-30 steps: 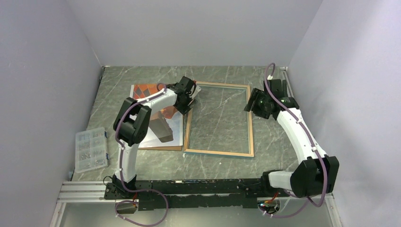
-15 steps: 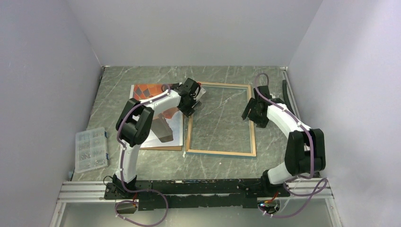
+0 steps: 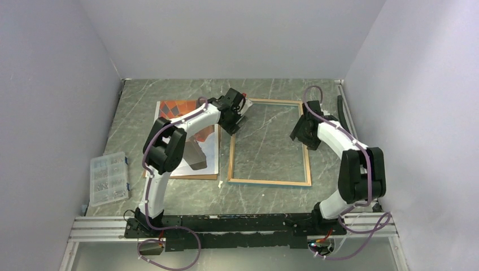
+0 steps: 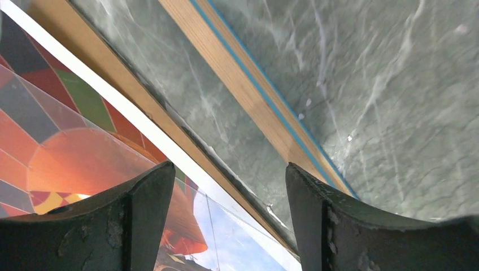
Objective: Put the photo into the frame
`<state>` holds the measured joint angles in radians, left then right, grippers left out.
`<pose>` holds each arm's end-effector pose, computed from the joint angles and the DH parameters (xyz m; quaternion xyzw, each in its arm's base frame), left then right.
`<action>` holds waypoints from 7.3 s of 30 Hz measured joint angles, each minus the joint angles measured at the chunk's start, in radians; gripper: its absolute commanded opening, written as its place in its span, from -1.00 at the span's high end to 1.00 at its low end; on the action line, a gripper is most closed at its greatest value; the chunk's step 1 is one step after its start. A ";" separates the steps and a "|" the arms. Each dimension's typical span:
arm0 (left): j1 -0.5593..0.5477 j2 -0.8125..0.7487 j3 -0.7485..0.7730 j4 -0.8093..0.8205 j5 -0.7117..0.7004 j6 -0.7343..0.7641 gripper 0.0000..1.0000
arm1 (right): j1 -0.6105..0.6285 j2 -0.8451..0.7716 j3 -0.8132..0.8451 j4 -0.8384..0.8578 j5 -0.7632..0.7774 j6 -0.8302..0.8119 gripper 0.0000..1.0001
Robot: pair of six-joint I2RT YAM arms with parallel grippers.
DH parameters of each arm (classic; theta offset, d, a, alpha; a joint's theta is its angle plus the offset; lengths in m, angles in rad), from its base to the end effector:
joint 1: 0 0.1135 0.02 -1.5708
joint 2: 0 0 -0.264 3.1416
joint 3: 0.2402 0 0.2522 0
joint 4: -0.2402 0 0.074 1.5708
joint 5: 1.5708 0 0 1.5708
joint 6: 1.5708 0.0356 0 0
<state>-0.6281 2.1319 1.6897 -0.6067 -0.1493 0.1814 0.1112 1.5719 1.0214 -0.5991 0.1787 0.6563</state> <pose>0.3769 -0.2672 0.1918 0.3617 0.8932 0.0133 0.2668 0.3038 0.0276 0.2010 0.2802 0.9330 -0.0030 0.2257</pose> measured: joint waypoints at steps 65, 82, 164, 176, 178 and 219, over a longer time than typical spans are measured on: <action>0.827 -0.178 -0.335 -0.040 0.082 0.015 0.19 | 0.595 0.612 0.568 0.250 -0.555 0.024 -0.36; 0.825 -0.220 -0.397 0.000 0.156 0.015 0.31 | 0.602 0.518 0.472 0.245 -0.571 0.051 -0.31; 0.404 -0.362 -0.183 -0.295 0.241 0.006 -0.44 | 0.269 -0.481 -0.359 0.340 -0.466 0.199 1.00; 0.247 -0.162 -0.132 -0.261 0.176 0.010 -0.31 | 0.229 -0.425 -0.493 0.370 -0.443 0.196 -0.27; 0.235 -0.138 -0.132 -0.251 0.158 0.015 -0.28 | 0.216 -0.406 -0.497 0.370 -0.449 0.182 -0.52; 0.214 -0.085 -0.179 -0.138 0.046 0.026 -0.20 | -0.002 0.236 -0.177 0.724 -0.977 0.013 -0.30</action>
<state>-0.4141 2.0468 1.5108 -0.7448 -0.1036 0.2073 0.1097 1.8080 0.8440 0.1249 -0.7986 0.6689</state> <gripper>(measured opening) 0.602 0.686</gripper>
